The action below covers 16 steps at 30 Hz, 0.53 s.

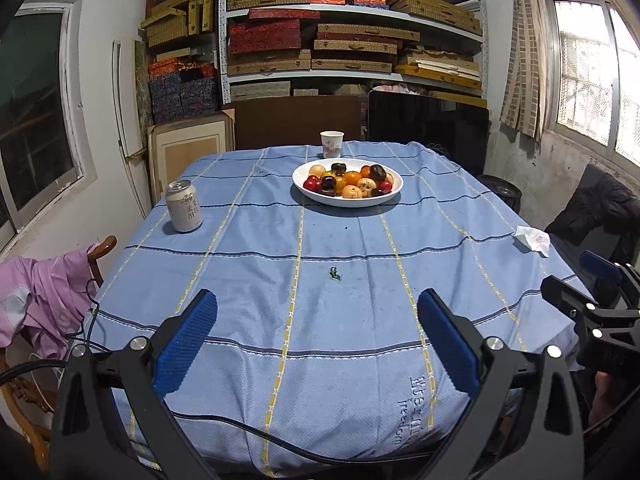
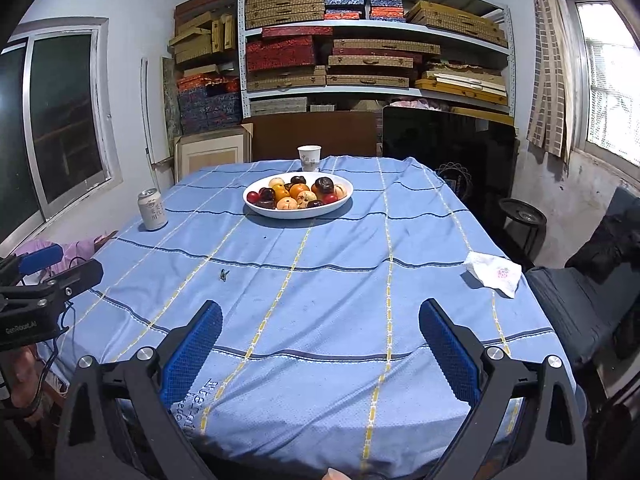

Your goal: Organize fruits

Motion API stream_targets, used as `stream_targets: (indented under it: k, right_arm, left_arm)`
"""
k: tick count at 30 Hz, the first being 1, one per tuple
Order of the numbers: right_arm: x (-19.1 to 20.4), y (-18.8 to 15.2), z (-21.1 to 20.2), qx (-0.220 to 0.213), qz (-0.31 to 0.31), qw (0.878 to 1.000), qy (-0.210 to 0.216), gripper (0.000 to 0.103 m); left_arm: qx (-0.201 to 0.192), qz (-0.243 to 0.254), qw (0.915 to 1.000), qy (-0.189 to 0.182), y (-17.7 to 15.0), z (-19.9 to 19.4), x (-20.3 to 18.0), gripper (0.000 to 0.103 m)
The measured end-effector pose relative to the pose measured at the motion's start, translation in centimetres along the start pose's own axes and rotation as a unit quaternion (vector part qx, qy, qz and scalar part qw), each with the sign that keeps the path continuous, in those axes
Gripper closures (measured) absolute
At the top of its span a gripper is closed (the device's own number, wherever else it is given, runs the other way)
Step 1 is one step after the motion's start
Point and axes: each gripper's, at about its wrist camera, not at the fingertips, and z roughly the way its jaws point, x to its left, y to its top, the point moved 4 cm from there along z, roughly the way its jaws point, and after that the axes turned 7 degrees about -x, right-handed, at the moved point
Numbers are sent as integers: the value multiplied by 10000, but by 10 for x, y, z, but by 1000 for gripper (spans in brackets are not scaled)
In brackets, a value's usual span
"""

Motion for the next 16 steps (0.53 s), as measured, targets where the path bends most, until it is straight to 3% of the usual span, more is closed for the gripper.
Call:
stream_targets:
  k: [16]
  right_arm:
    - [-5, -3, 3, 62, 77, 9999, 30, 4]
  left_arm:
    - [-35, 65, 10000, -11, -3, 1, 1, 5]
